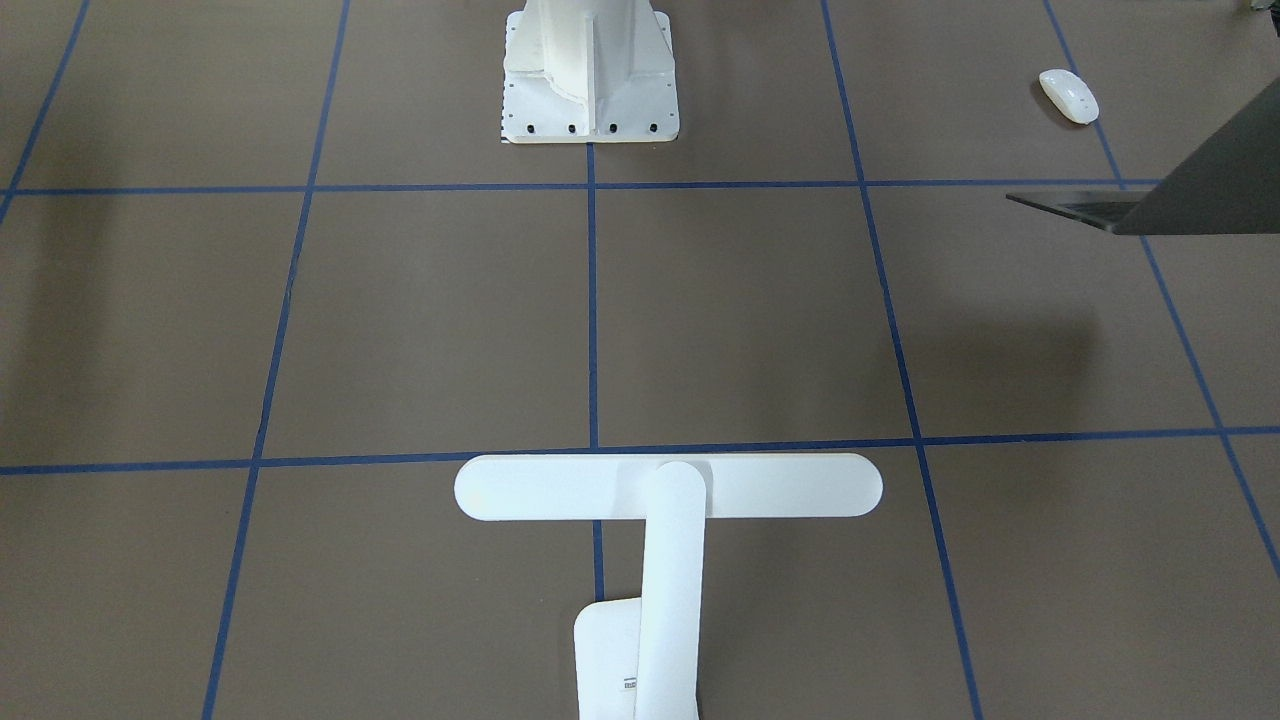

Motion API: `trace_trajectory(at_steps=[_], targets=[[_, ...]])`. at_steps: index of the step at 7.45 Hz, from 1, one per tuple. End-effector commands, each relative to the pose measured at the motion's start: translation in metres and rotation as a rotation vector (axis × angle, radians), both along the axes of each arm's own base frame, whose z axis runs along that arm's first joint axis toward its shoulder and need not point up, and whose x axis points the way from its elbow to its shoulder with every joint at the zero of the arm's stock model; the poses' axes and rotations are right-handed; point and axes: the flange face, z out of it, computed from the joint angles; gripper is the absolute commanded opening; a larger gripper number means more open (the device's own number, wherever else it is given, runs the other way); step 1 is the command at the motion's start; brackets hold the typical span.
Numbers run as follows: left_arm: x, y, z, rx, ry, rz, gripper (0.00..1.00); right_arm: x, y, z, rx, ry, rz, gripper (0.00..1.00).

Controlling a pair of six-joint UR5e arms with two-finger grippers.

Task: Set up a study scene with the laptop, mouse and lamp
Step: 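Lift the laptop with the left gripper and carry it over the table, then lower the laptop with the left gripper onto the table near the lamp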

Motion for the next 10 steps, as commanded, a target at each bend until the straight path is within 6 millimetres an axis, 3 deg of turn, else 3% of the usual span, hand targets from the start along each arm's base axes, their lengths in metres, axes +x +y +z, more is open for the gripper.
trace_trajectory(at_steps=[1, 4, 6, 8, 10], targets=[[0.083, -0.015, -0.064, -0.069, 0.045, -0.031, 0.0, 0.001, -0.001, 0.0, -0.006, 0.0, 0.007, 1.0], [0.199, -0.011, -0.114, -0.144, 0.063, 0.008, 0.0, 0.001, -0.003, -0.002, -0.012, 0.0, 0.013, 1.0], [0.256, -0.001, -0.137, -0.151, 0.063, 0.057, 0.0, 0.001, -0.001, -0.001, -0.013, 0.0, 0.013, 1.0], [0.315, -0.013, -0.162, -0.152, 0.047, 0.116, 0.0, 0.001, 0.0, 0.001, -0.02, 0.0, 0.013, 1.0], [0.35, -0.032, -0.172, -0.166, 0.016, 0.117, 0.0, 0.001, 0.0, 0.001, -0.023, -0.002, 0.016, 1.0]])
